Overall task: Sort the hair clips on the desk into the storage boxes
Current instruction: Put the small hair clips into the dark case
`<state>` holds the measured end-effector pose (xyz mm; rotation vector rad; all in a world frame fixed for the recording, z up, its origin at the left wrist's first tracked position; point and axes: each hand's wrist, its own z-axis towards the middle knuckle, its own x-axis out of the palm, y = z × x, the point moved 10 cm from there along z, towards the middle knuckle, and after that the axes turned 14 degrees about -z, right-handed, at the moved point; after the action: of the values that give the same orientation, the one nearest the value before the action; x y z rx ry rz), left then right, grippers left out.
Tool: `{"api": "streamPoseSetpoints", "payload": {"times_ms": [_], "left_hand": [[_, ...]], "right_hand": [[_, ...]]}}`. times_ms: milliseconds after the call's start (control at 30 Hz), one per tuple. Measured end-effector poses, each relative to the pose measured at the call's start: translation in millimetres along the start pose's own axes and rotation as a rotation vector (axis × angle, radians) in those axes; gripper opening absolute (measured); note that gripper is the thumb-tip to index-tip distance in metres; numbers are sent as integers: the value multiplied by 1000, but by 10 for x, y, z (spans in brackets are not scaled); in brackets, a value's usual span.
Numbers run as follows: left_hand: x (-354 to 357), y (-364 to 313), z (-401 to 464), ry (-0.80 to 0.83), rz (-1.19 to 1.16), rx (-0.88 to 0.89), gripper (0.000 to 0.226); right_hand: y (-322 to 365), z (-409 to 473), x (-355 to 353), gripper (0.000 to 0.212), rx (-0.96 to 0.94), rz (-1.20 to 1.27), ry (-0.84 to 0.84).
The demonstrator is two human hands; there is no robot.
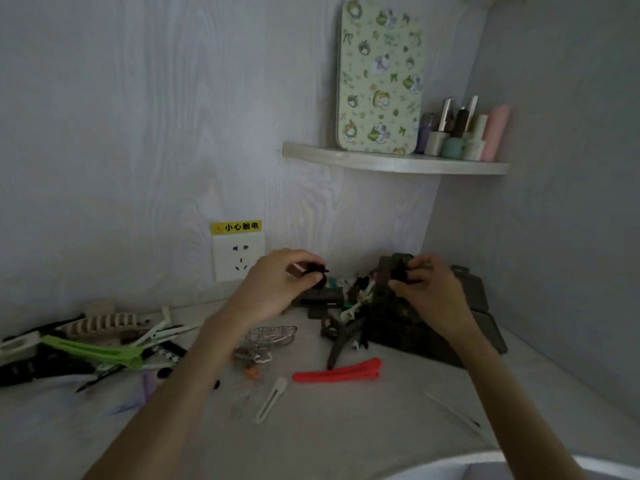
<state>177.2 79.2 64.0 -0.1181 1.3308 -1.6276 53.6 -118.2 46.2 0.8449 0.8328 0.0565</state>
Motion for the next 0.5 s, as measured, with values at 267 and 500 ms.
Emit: {"api": "streamPoseSetpoints", "payload": {"times_ms": [267, 500], "left_hand": [[1247, -412, 215, 79, -54, 70, 31], [776, -103, 56, -48, 73, 25, 31]], "right_hand": [[-358, -59, -255, 24, -35, -440, 35], [-228, -166, -227, 23, -105, -464, 29]]}}
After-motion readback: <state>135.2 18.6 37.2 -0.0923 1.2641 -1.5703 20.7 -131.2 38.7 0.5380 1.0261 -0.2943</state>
